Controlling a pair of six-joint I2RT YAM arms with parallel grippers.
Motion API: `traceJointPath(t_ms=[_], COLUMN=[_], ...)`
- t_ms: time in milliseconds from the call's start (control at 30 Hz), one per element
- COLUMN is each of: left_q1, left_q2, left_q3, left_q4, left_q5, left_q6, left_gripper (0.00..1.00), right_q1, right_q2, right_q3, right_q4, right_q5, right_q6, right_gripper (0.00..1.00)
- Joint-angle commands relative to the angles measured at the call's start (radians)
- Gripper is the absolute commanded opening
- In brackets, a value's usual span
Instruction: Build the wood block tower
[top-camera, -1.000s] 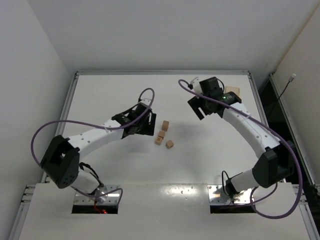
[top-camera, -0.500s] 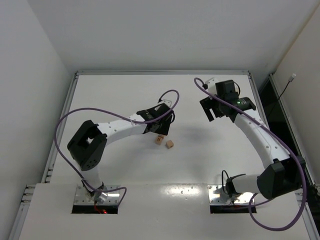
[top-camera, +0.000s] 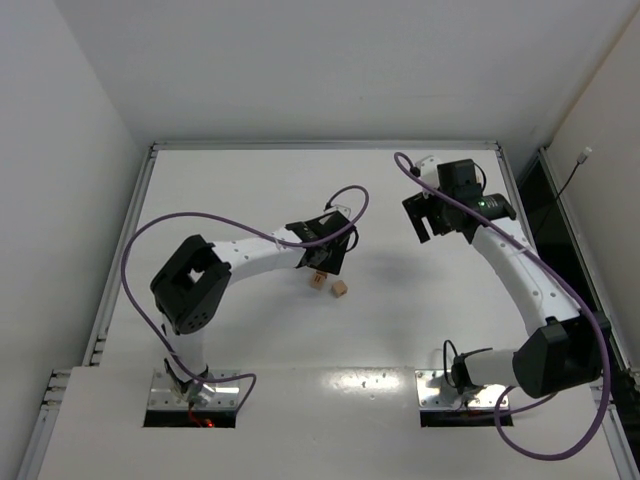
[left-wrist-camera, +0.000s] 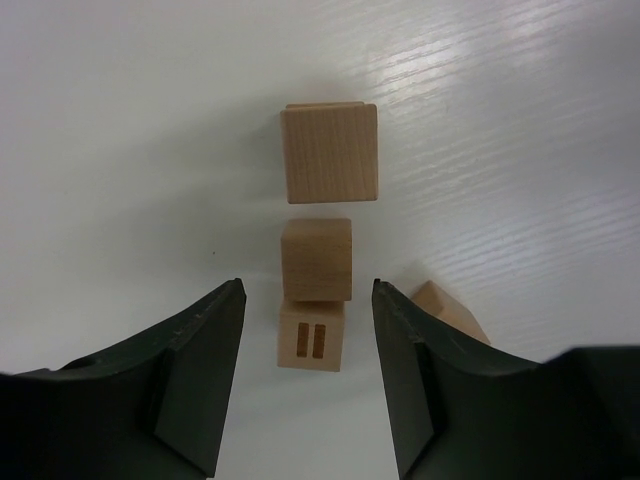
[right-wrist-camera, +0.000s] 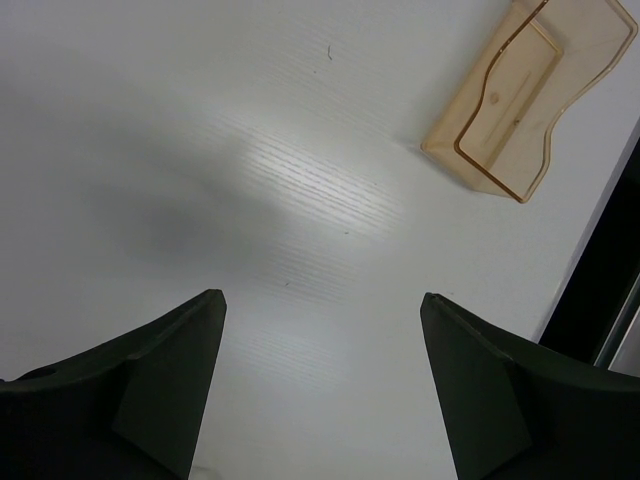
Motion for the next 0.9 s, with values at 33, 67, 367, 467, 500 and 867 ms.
traceJointPath(t_ms=[33, 67, 367, 467, 500, 867], left_q1=[-0.008, -0.008, -0.008, -0.008, -0.008, 0.002], left_q2=[0.017, 0.028, 0.062, 0.08, 0.08, 0.099], left_q3=[0.033, 0.033, 0.053, 0.053, 0.062, 0.062], left_q4=[0.002, 0.002, 0.002, 0.002, 0.002, 0.002], left_q5=[0.008, 0.017, 0.028, 0.028, 0.028, 0.048], left_q6=[-0.013, -0.013, -0.013, -0.004, -0.003, -0.003], left_gripper=[0.48, 0.47, 0.46, 0.45, 0.45, 0.3], right_q1=[-0.014, -0.014, -0.034, -0.034, -0.034, -0.043], right_q2=[-0.009, -0.009, 0.0, 0.0, 0.0, 0.019], right_q3=[0.01, 0.01, 0.019, 0.019, 0.019, 0.019], right_q4=[0.013, 0.013, 0.004, 0.004, 0.004, 0.004], right_q5=[-0.034, -0.034, -0.056, -0.065, -0.074, -0.083], right_q6=[0.015, 0.015, 0.015, 0.015, 0.015, 0.015], right_gripper=[0.76, 0.76, 0.76, 0.76, 0.76, 0.76])
